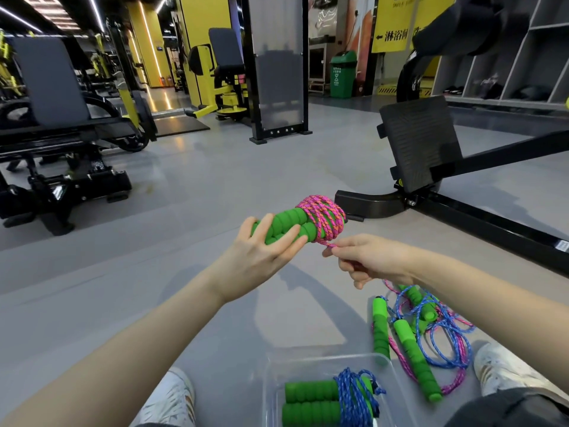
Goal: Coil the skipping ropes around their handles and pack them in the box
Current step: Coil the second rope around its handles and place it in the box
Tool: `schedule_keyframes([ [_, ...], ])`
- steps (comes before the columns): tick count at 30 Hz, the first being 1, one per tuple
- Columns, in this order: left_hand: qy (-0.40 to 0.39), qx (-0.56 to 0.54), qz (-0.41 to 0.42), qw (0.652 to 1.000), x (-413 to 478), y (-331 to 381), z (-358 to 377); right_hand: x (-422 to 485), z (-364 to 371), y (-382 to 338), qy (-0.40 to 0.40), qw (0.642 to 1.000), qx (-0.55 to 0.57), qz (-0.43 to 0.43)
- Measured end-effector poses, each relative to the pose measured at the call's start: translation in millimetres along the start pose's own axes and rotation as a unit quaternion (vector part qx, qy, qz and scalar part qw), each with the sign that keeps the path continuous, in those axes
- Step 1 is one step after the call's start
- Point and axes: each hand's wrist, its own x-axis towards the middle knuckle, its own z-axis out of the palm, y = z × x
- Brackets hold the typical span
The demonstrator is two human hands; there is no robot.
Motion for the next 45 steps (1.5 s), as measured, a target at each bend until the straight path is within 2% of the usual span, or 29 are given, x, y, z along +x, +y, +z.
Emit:
schedule_keyframes([
  [2, -0.014, 0.001, 0.006, 1.000, -5, 2, 1, -7, -3, -9, 0.025, 0.986, -0.159, -0.048],
  [4, -0.023, -0.001, 0.015, 1.000, -11, 5, 0, -12, -7, -18, 0.061, 0.939, -0.310, -0.131],
  [6, -0.021, -0.016, 0.029, 0.999, -14, 11, 1, -14, -11, -25, 0.093, 0.901, -0.372, -0.203],
  [10, -0.018, -0.054, 0.076, 0.995, -9, 19, -1, -10, -18, -27, 0.114, 0.901, -0.323, -0.265],
  [17, 0.063, -0.119, 0.090, 0.987, 11, 42, -19, 0, -25, -3, 0.150, 0.917, -0.204, -0.307],
  [21, 0.089, -0.118, 0.089, 0.985, 14, 38, -19, 0, -23, 2, 0.189, 0.900, -0.202, -0.337],
  [26, 0.098, -0.110, 0.094, 0.985, 15, 34, -20, 1, -22, 6, 0.253, 0.828, -0.253, -0.431],
  [30, 0.092, -0.099, 0.084, 0.987, 12, 28, -19, -7, -20, 8, 0.237, 0.760, -0.368, -0.480],
  [35, 0.067, -0.085, 0.071, 0.992, 5, 18, -17, -17, -27, 18, 0.152, 0.694, -0.553, -0.435],
  [39, 0.073, -0.094, 0.068, 0.991, 12, 22, -17, -12, -24, 30, 0.216, 0.616, -0.620, -0.435],
  [42, 0.072, -0.101, 0.072, 0.990, 15, 22, -17, -10, -22, 32, 0.244, 0.599, -0.615, -0.451],
  [45, 0.060, -0.111, 0.081, 0.989, 15, 20, -19, -7, -23, 32, 0.244, 0.599, -0.608, -0.460],
])
